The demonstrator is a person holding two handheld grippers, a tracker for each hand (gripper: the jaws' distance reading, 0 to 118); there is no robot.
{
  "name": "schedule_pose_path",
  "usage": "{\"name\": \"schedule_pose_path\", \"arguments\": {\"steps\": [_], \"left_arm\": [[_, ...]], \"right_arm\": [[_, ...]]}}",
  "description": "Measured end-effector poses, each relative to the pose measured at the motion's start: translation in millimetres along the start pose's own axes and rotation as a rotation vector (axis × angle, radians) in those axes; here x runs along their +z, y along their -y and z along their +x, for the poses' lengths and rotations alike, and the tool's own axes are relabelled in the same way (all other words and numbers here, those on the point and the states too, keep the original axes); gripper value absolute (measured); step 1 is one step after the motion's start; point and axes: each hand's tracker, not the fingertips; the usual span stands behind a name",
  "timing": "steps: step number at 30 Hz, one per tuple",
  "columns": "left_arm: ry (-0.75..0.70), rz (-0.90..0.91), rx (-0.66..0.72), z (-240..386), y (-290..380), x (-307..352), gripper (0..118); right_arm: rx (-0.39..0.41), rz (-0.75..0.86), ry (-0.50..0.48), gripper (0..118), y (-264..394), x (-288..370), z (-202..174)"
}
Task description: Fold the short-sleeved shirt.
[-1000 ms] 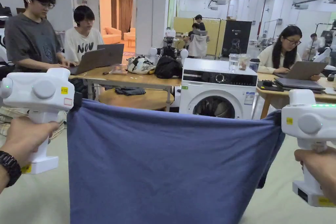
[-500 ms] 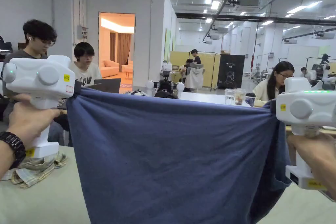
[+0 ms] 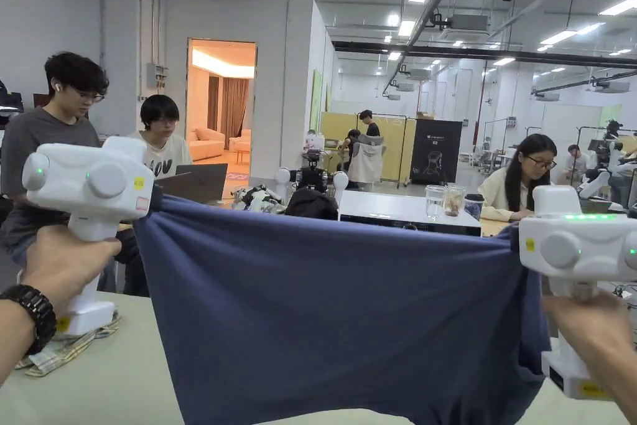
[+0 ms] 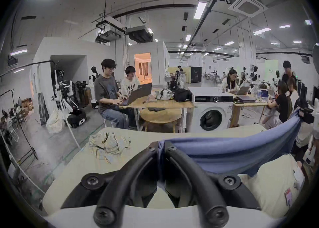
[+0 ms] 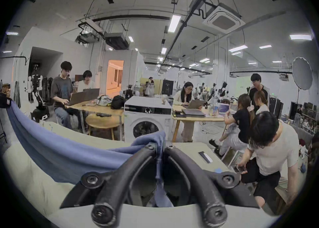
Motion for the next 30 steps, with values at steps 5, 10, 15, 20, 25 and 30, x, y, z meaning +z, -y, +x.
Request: {"name": "schedule_pose_path", "arguments": {"steps": [5,10,15,20,25,30], "left_arm": [[0.013,-0.077,-0.001,3,60,4,0],[0.040,-0.113,0.001,2,117,38,0],[0.067,-0.131,0.027,-4,166,81,0],[0.103,-0.189,0.024,-7,223,120,0],[0.116,-0.292,0.063,-11,291,144,0],[0.135,-0.377,0.075,-7,343,155,0]], "right_arm": [[0.012,-0.072,0.003,1,58,3,7],[0.022,-0.109,0.019,1,105,36,17],[0.020,-0.130,0.014,1,150,98,22],[0.041,-0.194,0.010,1,204,139,22],[0.100,-0.296,-0.003,1,260,173,11],[0.139,-0.409,-0.015,2,302,185,-2]]}}
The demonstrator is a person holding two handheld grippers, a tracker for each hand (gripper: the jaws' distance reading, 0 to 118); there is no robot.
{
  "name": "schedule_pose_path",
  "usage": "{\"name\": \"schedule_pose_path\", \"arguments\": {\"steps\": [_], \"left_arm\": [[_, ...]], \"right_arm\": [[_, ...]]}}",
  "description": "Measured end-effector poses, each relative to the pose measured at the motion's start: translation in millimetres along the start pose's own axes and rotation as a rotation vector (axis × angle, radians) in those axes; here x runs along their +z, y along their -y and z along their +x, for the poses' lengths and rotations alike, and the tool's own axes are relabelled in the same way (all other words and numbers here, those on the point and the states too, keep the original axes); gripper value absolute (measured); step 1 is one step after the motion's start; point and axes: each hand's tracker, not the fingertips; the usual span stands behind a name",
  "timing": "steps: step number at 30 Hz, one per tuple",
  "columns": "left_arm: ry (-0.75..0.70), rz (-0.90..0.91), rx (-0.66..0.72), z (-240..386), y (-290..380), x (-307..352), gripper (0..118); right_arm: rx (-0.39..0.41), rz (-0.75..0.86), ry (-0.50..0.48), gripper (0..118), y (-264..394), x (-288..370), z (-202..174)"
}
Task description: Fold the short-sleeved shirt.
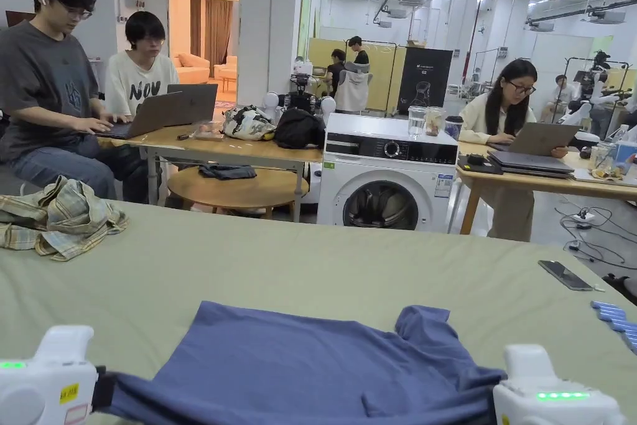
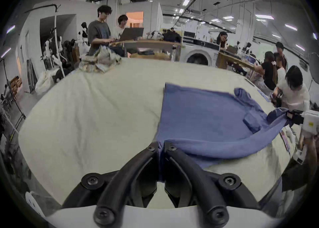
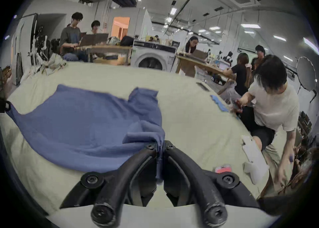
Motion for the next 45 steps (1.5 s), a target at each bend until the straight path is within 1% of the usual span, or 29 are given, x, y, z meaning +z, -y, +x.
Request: {"name": "schedule_pose_path", "arguments": {"steps": [2,3,5,7,8,9,10,11,14,17,19,20,21,22,23,24,26,28,29,32,34,36,40,43,44,45], "left_arm": [[-0.001,-0.030,0.016,1,14,-5,0],[-0.003,-0.041,0.013,1,19,-8,0],[-0.011,-0.062,0.013,1,27,-12,0],[-0.017,-0.068,0.017,1,30,-11,0],[-0.018,-0.069,0.017,2,29,-11,0],[-0.025,-0.068,0.017,4,25,-10,6],[-0.033,-0.061,0.009,6,21,-8,19],[-0.037,-0.040,-0.003,7,19,-5,35],[-0.014,0.055,-0.010,15,4,2,40],[-0.018,0.074,-0.005,28,-4,1,40],[-0.020,0.085,0.004,36,-5,-7,40],[-0.010,0.092,0.009,39,-5,-9,39],[0.003,0.097,0.013,43,-5,-12,31],[0.010,0.105,0.017,47,-4,-15,16],[0.016,0.112,0.013,51,-1,-16,0],[0.016,0.119,0.000,56,0,-19,0],[-0.025,0.115,-0.028,66,2,-26,0],[0.010,0.100,-0.022,61,3,-40,0],[0.029,0.082,-0.019,60,-1,-46,0],[0.002,0.057,-0.025,54,-16,-71,0],[0.018,0.020,0.016,42,-38,-93,0],[0.028,-0.001,0.032,31,-60,-121,0],[0.025,-0.077,0.015,22,-120,-177,0],[0.023,-0.133,0.027,19,-157,-213,0],[0.012,-0.155,0.034,19,-166,-224,7],[0.023,-0.174,0.038,17,-177,-238,19]], "right_arm": [[-0.014,-0.033,-0.013,2,13,-3,-5],[-0.005,-0.051,-0.026,2,18,-7,-8],[-0.007,-0.061,-0.023,3,25,-6,-12],[-0.007,-0.074,-0.019,9,29,-7,-15],[-0.008,-0.077,-0.015,20,28,-6,-16],[-0.019,-0.072,-0.010,32,28,-5,-14],[-0.038,-0.053,-0.008,46,26,-1,-14],[-0.055,-0.033,-0.009,60,24,3,-14],[-0.094,0.039,-0.006,61,16,9,-14],[-0.114,0.074,-0.029,61,9,19,-25],[-0.125,0.095,-0.047,61,9,22,-36],[-0.128,0.101,-0.053,59,10,23,-40],[-0.130,0.104,-0.059,49,9,20,-45],[-0.128,0.110,-0.074,31,10,18,-50],[-0.127,0.115,-0.081,7,10,18,-53],[-0.122,0.121,-0.081,2,10,18,-59],[-0.136,0.129,-0.083,0,10,10,-63],[-0.163,0.133,-0.103,0,7,7,-67],[-0.165,0.131,-0.103,0,4,3,-68],[-0.152,0.131,-0.112,0,-5,-9,-72],[-0.144,0.116,-0.122,0,-11,-27,-73],[-0.154,0.095,-0.133,0,-18,-39,-73],[-0.169,0.047,-0.151,0,-28,-69,-75],[-0.159,0.029,-0.156,0,-33,-83,-79],[-0.156,0.028,-0.157,0,-34,-88,-80],[-0.149,0.020,-0.156,0,-35,-92,-82]]}}
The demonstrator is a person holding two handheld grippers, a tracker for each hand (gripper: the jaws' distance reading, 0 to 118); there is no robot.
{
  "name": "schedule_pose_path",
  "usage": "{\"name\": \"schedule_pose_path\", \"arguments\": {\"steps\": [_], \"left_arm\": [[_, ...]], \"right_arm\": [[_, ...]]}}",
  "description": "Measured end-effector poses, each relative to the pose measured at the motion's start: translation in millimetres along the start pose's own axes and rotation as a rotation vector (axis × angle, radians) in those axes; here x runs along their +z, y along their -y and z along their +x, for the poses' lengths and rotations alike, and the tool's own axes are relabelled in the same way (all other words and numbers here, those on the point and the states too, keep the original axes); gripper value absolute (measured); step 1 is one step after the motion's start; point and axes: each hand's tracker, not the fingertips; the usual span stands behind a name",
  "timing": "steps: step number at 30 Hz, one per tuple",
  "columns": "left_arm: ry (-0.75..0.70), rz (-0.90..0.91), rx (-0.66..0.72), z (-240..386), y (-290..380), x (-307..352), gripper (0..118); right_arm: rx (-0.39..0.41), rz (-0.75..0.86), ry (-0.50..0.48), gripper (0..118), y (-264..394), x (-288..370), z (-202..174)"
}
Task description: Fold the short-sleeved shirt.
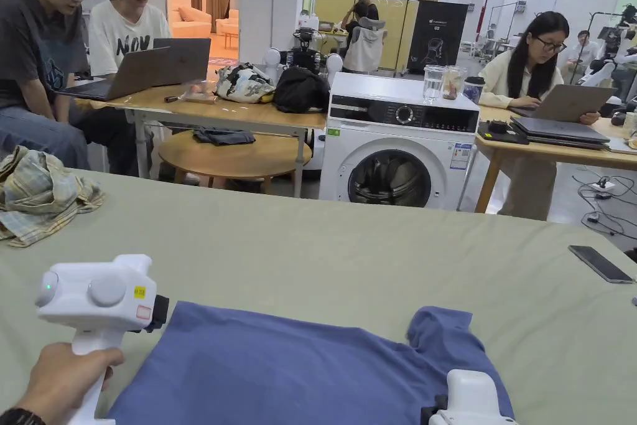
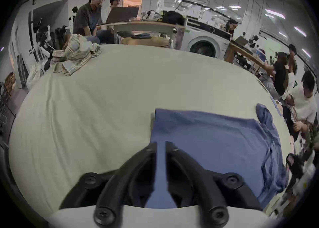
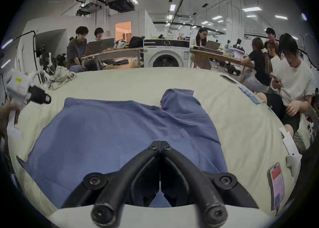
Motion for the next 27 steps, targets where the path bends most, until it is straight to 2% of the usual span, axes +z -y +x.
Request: {"name": "schedule_pose_path", "arguments": {"steps": [2,4,8,12,13,15,16,17,19,20,21,24,27], "left_arm": [[-0.012,-0.027,0.002,3,-17,-17,45],[0.002,-0.054,-0.001,4,-27,-38,67],[-0.015,-0.098,0.004,11,-33,-75,68],[-0.092,-0.194,-0.007,12,-30,-110,68],[-0.087,-0.195,-0.015,16,-26,-114,65],[-0.131,-0.141,-0.087,21,-25,-113,47],[-0.154,-0.133,-0.108,28,-24,-113,42],[-0.143,-0.135,-0.130,32,-24,-113,42],[-0.090,-0.128,-0.142,37,-26,-106,0],[-0.060,-0.145,-0.141,40,-26,-105,0],[-0.105,-0.136,-0.146,42,-26,-102,0],[-0.097,-0.086,-0.172,38,-28,-86,0],[-0.056,-0.027,-0.132,31,-30,-65,0]], "right_arm": [[0.006,-0.012,0.001,0,-1,-10,0],[0.013,-0.026,0.003,0,-1,-19,0],[0.016,-0.050,0.000,0,0,-33,1],[-0.011,-0.079,0.003,0,1,-43,7],[-0.015,-0.084,0.004,0,1,-45,9],[-0.024,-0.095,0.014,0,0,-48,11],[-0.031,-0.099,0.015,0,0,-51,13],[-0.038,-0.103,0.015,0,-1,-53,14],[-0.038,-0.115,0.022,0,-4,-57,15],[-0.035,-0.119,0.033,0,-5,-59,14],[-0.036,-0.130,0.038,0,-7,-62,15],[-0.038,-0.158,0.041,0,-12,-70,18],[-0.013,-0.171,0.066,0,-21,-78,23]]}}
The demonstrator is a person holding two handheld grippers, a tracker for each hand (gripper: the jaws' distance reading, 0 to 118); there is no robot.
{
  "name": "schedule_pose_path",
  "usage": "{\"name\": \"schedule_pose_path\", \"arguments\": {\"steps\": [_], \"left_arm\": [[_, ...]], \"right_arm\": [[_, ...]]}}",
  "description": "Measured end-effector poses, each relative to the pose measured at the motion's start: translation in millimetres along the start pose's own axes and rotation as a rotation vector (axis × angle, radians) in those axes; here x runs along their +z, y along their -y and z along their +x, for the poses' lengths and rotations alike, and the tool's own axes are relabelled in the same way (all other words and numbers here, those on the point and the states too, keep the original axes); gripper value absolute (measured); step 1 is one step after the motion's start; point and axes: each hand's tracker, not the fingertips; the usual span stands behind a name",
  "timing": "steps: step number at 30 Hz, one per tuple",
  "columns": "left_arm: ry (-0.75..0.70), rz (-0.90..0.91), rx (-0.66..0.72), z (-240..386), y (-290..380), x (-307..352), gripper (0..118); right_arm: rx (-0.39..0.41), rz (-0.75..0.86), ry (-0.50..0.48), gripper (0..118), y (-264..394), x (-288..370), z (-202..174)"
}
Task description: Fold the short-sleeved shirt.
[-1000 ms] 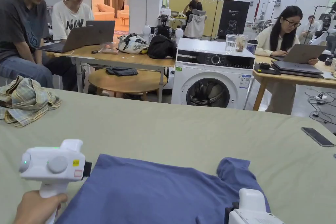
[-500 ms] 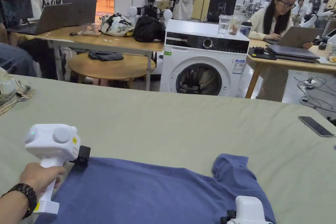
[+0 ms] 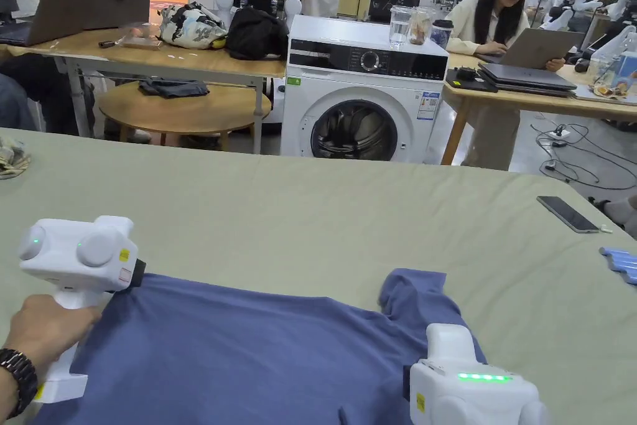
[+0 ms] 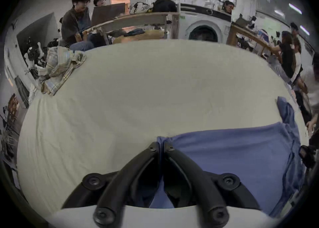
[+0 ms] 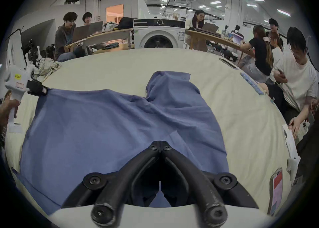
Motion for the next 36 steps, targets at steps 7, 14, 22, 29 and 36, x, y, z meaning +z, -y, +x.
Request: {"name": "schedule_pose_path", "arguments": {"steps": [7,14,22,29,36], "left_arm": [[-0.006,0.097,-0.030,-7,14,48,0],[-0.021,0.085,-0.025,-17,31,58,0],[-0.024,0.060,-0.016,-17,42,52,0],[-0.012,0.064,0.012,-17,46,56,0],[0.021,0.142,0.043,-27,38,109,0]], "right_arm": [[-0.009,0.012,0.030,21,-57,-26,42],[-0.006,-0.133,0.036,54,-95,-77,83],[-0.018,-0.282,-0.016,54,-80,-117,97],[0.004,-0.247,-0.059,2,-74,-105,89],[-0.026,0.002,-0.034,1,-106,-22,104]]}}
